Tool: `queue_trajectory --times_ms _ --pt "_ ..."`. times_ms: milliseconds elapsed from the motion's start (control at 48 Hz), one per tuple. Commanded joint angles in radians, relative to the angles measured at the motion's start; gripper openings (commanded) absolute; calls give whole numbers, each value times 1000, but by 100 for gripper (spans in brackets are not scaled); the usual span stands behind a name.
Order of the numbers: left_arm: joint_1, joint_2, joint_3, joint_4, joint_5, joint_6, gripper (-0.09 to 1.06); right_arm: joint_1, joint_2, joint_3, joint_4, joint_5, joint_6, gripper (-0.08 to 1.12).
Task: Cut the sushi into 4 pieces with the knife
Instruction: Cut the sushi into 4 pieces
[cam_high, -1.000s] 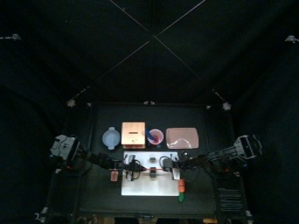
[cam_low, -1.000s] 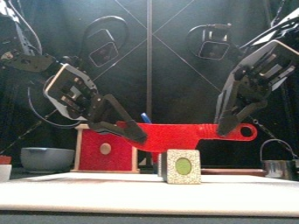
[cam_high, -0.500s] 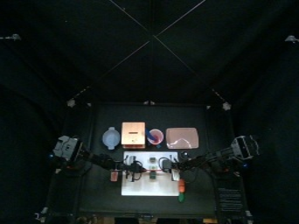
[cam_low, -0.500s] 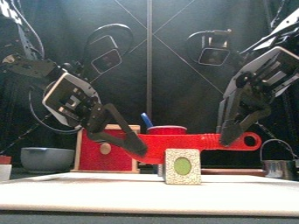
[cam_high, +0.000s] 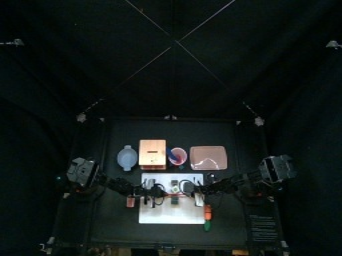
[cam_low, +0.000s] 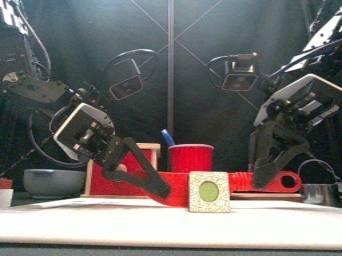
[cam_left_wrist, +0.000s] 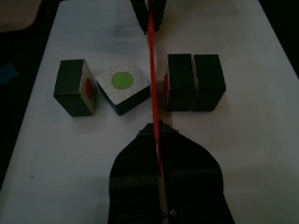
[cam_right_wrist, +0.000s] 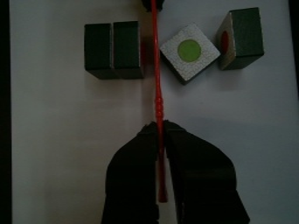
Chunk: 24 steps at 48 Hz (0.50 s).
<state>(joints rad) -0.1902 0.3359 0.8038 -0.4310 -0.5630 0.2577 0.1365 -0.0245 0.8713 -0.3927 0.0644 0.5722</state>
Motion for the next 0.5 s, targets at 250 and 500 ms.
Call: queue_trajectory --times_ms 250,500 --pt "72 -40 12 -5 17 6 5 -21 -91 -9 -11 71 0 9" --pt "40 -160 21 28 52 6 5 21 -192 -11 -11 72 0 9"
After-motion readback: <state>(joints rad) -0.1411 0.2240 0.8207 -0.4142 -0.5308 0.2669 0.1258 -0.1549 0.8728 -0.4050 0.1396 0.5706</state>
